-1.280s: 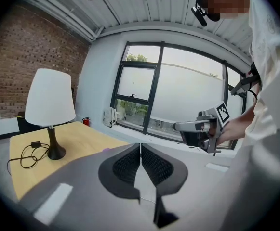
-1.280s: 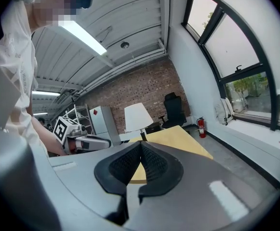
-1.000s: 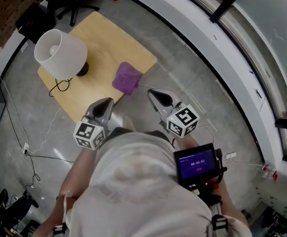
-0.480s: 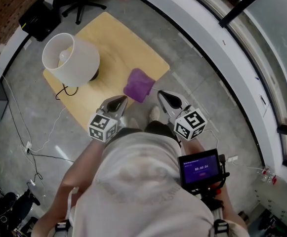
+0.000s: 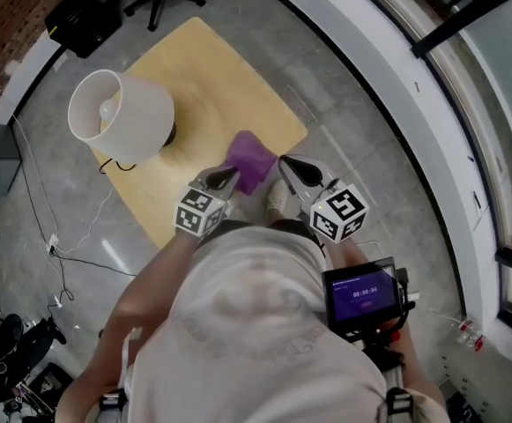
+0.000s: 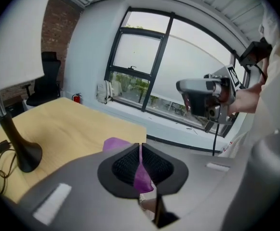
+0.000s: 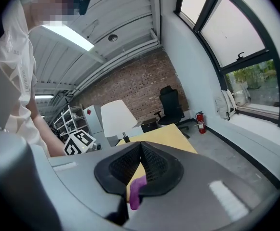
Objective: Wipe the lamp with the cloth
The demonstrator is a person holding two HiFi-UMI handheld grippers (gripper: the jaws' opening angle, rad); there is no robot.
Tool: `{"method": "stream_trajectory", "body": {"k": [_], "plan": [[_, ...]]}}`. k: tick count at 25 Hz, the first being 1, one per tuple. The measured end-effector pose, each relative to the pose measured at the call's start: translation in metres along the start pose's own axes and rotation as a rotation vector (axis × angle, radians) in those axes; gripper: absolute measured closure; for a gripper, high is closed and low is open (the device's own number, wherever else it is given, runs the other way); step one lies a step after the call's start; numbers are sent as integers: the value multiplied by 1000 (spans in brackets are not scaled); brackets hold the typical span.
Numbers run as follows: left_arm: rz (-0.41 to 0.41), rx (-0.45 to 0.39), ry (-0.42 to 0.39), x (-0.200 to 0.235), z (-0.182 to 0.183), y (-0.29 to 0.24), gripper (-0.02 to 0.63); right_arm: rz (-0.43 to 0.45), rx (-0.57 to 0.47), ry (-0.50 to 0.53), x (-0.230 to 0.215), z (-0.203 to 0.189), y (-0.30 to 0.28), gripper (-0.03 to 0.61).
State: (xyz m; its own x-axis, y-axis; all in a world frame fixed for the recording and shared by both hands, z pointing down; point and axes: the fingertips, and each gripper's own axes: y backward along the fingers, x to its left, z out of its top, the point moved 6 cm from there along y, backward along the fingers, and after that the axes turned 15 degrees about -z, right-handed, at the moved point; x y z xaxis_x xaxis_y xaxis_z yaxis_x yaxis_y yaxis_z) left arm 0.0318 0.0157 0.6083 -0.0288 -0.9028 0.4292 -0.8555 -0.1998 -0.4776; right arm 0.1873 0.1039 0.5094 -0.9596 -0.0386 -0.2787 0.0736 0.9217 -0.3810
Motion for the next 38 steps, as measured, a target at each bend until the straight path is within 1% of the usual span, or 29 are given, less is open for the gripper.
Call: {"method": "stream_trajectory", "body": {"k": [2, 4, 8, 11, 15, 18, 19, 22, 24, 28, 30, 32, 34, 38], "plan": [[-15, 56, 18, 4, -6, -16, 584, 18, 10, -5, -12, 2, -6, 565], [-11, 106, 24, 10, -11, -29, 561, 33, 23, -10, -25, 4, -11, 565], [61, 163, -1, 21, -16, -46, 506, 60, 42, -18, -47, 5, -21, 565], [115, 201, 3, 28, -13, -51, 457, 80, 50, -19, -59, 8, -27, 565], [150, 281, -7, 34, -10, -66, 372, 101, 63, -22, -78, 12, -32, 565], [168, 358, -3, 41, -16, -80, 319, 111, 71, -26, -93, 14, -36, 565], [177, 381, 5, 44, -21, -84, 308, 113, 75, -29, -98, 13, -37, 565], [203, 441, 24, 46, -33, -94, 310, 117, 84, -35, -109, 11, -36, 565], [209, 466, 19, 46, -34, -97, 333, 121, 84, -35, -113, 12, -36, 565], [191, 462, 6, 41, -37, -105, 458, 127, 86, -41, -121, 10, -36, 565], [199, 435, 28, 38, -35, -103, 494, 136, 91, -50, -123, 10, -37, 565], [221, 394, 59, 37, -32, -95, 512, 154, 96, -60, -122, 9, -40, 565], [251, 339, 85, 34, -28, -83, 515, 176, 101, -57, -119, 9, -45, 565], [320, 190, 142, 26, -22, -50, 514, 226, 108, -39, -107, 11, -55, 565]]}}
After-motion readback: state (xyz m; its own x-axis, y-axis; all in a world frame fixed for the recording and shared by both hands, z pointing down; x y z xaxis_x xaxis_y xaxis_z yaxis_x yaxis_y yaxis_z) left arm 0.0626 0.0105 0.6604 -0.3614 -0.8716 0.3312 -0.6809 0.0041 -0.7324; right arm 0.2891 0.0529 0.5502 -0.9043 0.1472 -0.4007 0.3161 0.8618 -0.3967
